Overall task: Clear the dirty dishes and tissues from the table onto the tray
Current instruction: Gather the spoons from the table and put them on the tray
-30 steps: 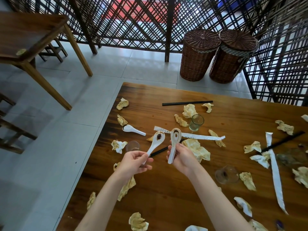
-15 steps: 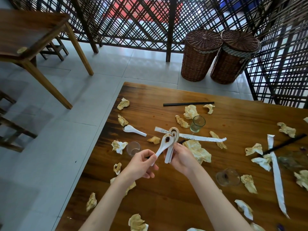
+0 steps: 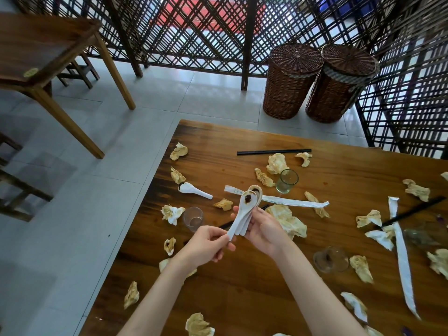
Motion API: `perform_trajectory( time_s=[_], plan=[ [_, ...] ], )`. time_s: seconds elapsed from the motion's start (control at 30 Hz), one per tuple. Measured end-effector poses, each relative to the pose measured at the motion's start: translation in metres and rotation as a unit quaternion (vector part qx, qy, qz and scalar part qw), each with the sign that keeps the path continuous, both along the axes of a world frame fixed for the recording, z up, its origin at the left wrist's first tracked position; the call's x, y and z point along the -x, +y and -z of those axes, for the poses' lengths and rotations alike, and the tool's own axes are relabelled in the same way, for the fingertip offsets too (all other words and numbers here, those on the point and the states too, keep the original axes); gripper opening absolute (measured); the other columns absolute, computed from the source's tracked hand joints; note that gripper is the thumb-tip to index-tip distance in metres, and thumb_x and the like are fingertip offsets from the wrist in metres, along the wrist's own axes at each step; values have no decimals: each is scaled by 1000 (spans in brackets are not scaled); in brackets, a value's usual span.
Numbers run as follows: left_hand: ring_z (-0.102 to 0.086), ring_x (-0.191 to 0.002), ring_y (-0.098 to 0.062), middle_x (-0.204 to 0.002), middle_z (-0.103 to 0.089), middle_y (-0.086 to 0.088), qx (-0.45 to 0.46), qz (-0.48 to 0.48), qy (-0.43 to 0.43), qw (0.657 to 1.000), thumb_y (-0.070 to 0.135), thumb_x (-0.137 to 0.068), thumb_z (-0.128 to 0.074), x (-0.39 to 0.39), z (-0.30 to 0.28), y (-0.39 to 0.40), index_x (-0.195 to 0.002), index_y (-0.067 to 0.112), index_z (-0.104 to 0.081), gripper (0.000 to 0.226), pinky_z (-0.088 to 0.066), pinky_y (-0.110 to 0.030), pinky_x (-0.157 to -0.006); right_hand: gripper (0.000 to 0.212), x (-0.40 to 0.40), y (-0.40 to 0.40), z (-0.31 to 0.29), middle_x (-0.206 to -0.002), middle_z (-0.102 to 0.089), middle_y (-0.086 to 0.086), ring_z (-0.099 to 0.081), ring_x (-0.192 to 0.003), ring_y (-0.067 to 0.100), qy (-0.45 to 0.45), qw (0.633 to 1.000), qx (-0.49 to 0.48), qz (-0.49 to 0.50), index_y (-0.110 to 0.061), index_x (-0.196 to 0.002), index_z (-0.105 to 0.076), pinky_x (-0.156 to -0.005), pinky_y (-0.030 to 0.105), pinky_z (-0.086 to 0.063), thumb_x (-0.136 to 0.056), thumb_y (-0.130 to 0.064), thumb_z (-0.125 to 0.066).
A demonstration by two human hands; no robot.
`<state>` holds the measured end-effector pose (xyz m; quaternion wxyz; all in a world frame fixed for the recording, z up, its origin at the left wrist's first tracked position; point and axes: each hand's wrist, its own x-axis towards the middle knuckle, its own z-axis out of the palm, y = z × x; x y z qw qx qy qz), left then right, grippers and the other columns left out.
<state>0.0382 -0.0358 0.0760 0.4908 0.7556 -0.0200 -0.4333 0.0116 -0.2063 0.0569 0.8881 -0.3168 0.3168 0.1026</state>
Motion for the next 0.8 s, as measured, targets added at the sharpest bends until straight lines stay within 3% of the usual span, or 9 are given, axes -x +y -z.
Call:
perform_trajectory(
  time_s=[0.8],
  plan=[
    [-52, -47, -4, -77, -72, 5, -14, 23, -5, 1000, 33, -91, -57, 1, -1, -8, -86, 19, -71, 21, -41, -16, -46, 23, -2, -4, -1, -92, -71, 11, -69, -85, 24, 4, 1000, -10, 3, -11, -117, -56, -68, 40, -54, -98, -17, -44]
  ],
)
